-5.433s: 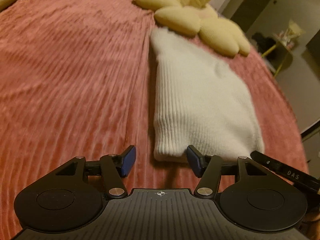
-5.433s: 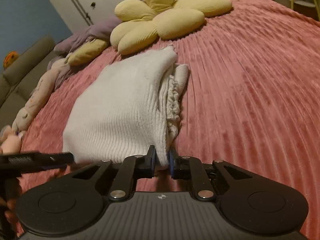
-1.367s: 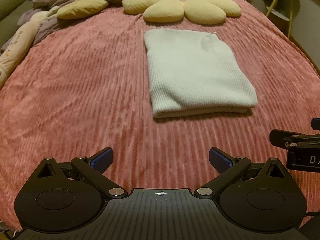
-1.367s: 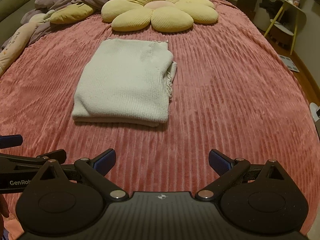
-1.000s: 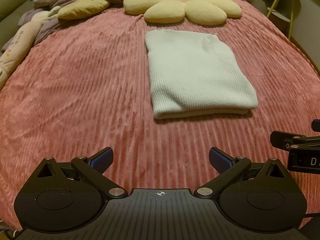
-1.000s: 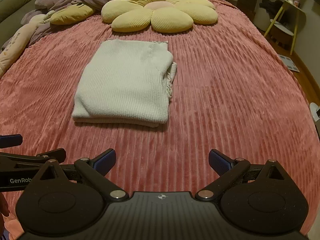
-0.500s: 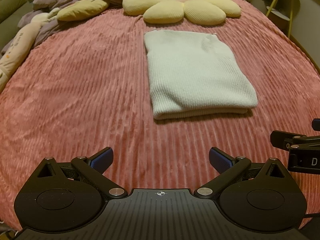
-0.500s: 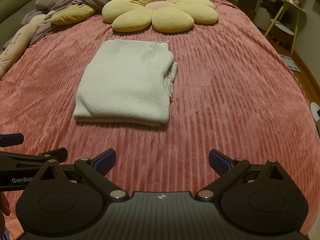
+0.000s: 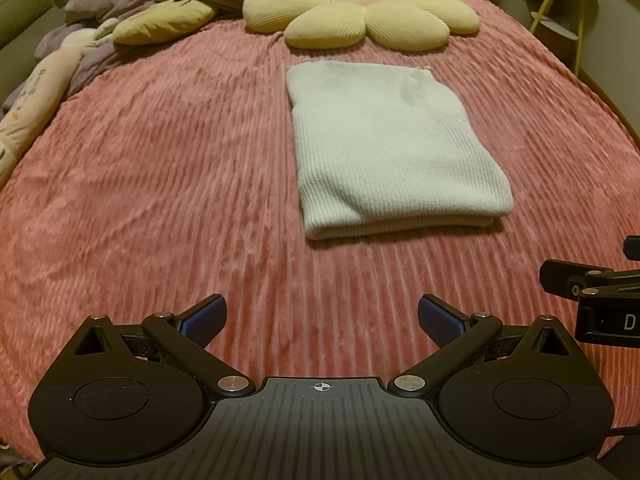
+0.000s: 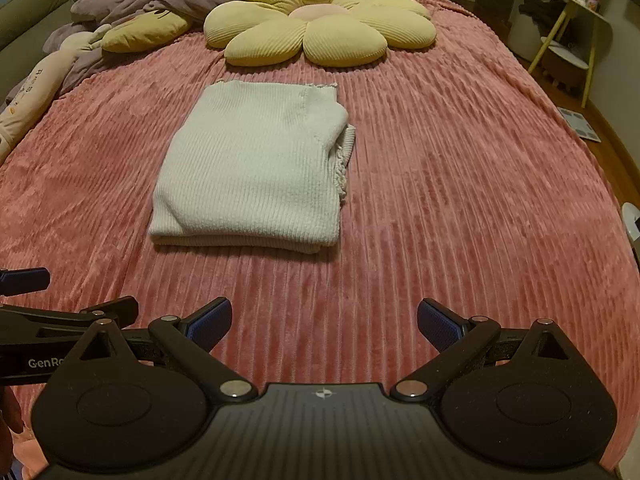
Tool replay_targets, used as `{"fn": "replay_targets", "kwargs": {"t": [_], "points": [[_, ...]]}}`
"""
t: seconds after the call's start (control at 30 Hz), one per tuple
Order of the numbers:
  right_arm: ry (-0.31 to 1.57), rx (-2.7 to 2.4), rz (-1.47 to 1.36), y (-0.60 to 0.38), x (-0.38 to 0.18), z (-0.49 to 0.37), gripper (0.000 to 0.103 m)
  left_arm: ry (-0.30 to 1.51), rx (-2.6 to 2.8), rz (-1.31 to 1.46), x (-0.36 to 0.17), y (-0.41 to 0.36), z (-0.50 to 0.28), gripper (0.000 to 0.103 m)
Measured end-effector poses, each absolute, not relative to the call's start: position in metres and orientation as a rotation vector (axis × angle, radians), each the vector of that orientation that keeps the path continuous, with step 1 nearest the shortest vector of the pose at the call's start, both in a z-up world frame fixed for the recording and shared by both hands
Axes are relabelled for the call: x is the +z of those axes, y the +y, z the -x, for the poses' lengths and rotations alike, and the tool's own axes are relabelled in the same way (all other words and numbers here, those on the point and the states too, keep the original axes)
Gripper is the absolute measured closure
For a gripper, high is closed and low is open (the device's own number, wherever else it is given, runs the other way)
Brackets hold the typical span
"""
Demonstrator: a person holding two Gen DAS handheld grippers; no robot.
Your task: Fold small clothes
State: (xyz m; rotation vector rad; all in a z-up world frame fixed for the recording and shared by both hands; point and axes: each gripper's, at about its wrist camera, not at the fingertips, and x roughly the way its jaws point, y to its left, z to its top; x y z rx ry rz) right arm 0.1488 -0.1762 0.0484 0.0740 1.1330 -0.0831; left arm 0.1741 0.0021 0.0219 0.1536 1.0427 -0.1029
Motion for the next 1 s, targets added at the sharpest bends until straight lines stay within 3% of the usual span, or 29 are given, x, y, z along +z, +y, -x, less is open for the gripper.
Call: {"fn": "replay_targets", "kwargs": {"t": [1.0], "points": [[1.131, -0.086, -0.083, -0.1774, 0.0481, -0.1458, 0.004, 1.044, -0.101, -0.150, 0.0218, 0.0033, -0.1739, 0.000]]}}
